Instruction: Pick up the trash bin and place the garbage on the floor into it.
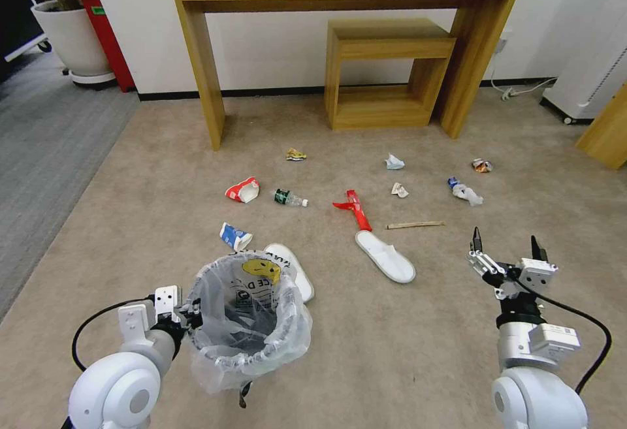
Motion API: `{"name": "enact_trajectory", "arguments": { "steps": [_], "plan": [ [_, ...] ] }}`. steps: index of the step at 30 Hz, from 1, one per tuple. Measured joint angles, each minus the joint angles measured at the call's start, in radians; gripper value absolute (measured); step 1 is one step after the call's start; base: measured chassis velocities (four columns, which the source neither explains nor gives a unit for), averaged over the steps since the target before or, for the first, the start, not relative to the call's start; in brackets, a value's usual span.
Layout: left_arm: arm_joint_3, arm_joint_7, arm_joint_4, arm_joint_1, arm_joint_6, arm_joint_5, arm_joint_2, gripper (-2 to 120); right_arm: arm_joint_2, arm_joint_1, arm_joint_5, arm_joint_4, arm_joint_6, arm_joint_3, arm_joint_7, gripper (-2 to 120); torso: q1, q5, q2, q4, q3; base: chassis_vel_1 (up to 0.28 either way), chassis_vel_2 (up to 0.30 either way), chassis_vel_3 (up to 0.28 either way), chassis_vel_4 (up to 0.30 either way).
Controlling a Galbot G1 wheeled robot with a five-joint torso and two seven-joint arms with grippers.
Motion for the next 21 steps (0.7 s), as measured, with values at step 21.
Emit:
{"name": "enact_trajectory", "arguments": {
  "steps": [21],
  "plan": [
    [0.003, 0.0, 0.012, -0.002, 0.0, 0.004, -0.007, 1, 0.004, 0.011, -0.008, -0.016, 0.019, 0.001, 0.012, 100, 0.0, -0.0001, 0.0, -0.0001, 0.0, -0.005, 0.007, 0.002, -0.004]
  ]
}}
